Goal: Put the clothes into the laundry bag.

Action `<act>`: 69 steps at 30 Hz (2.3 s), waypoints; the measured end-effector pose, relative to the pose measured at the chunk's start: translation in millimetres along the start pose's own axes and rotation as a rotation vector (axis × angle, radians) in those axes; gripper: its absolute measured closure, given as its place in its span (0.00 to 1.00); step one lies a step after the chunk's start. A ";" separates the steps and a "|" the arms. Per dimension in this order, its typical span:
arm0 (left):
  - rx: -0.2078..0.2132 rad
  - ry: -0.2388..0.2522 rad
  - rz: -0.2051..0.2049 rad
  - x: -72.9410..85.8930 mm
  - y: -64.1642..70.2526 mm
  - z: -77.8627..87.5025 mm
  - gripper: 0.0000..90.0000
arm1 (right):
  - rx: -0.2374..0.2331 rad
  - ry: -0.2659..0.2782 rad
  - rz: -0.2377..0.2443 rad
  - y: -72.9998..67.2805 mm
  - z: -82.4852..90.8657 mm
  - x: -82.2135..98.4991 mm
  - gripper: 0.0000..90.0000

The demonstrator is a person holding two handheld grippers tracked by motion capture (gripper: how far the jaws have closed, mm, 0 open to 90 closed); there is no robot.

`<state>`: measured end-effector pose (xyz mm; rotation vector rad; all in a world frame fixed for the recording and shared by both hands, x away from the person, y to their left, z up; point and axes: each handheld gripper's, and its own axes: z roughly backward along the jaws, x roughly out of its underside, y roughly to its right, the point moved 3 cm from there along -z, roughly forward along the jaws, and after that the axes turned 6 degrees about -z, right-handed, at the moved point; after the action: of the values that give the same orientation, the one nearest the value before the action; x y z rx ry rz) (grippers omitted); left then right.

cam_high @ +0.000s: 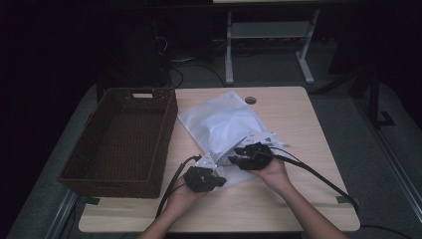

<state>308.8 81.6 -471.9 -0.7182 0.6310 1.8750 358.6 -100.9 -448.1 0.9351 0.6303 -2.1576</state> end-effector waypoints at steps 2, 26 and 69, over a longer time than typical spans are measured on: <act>-0.005 -0.002 0.006 1.2 -1.7 1.1 0.98 | -0.005 0.018 -0.007 3.1 14.6 1.9 0.58; -0.195 -0.057 0.153 19.9 -39.5 24.7 0.98 | 0.168 -0.130 -0.151 79.8 55.9 82.2 0.82; 0.038 -0.086 -0.185 -57.1 -0.5 -43.3 0.42 | 0.001 -0.098 -0.003 -3.7 73.3 79.8 0.64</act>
<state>337.1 16.6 -460.9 -0.6454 0.5263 1.7098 284.3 -178.4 -463.2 0.8238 0.5834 -2.1917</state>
